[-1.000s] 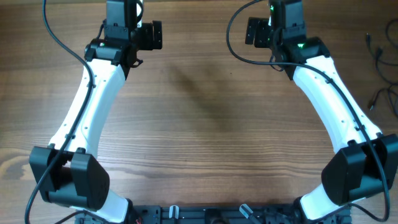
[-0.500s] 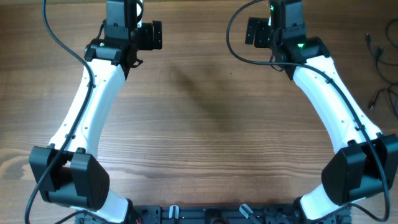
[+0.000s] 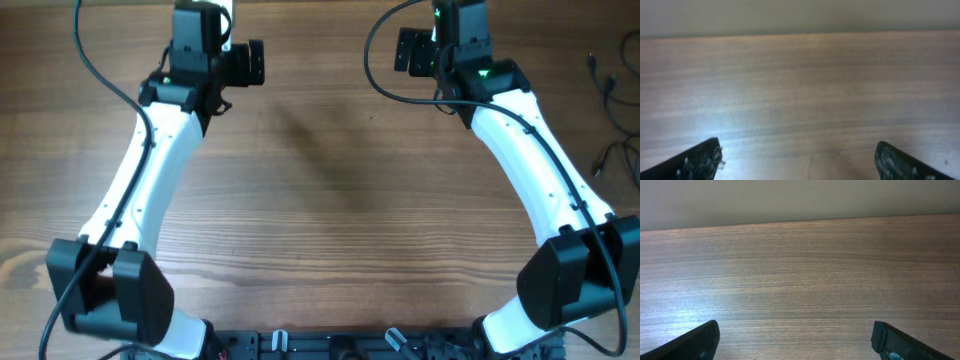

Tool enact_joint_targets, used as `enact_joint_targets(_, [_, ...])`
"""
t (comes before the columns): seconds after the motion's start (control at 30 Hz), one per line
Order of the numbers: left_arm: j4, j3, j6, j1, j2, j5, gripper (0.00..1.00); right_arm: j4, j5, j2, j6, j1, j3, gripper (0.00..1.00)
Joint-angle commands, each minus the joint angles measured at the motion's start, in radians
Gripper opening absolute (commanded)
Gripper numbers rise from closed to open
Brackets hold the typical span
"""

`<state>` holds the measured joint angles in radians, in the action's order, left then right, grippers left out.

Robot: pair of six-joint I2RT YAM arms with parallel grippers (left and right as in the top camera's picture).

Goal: Untangle cables

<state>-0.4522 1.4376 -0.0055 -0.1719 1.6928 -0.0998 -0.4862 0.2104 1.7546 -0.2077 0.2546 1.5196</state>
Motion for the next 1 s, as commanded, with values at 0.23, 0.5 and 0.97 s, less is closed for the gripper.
enact_joint_targets(0.23, [0.316, -0.453, -0.116, 0.000, -0.319, 0.012, 1.00, 0.003, 0.018, 0.009, -0.002, 0.003, -0.003, 1.00])
enact_joint_targets(0.5, [0.336, -0.603, -0.182, 0.014, -0.557, -0.019, 1.00, 0.003, 0.017, 0.009, -0.002, 0.003, -0.003, 1.00])
enact_joint_targets(0.97, [0.368, -0.999, -0.219, 0.095, -1.050, 0.013, 1.00, 0.003, 0.018, 0.009, -0.002, 0.003, -0.003, 1.00])
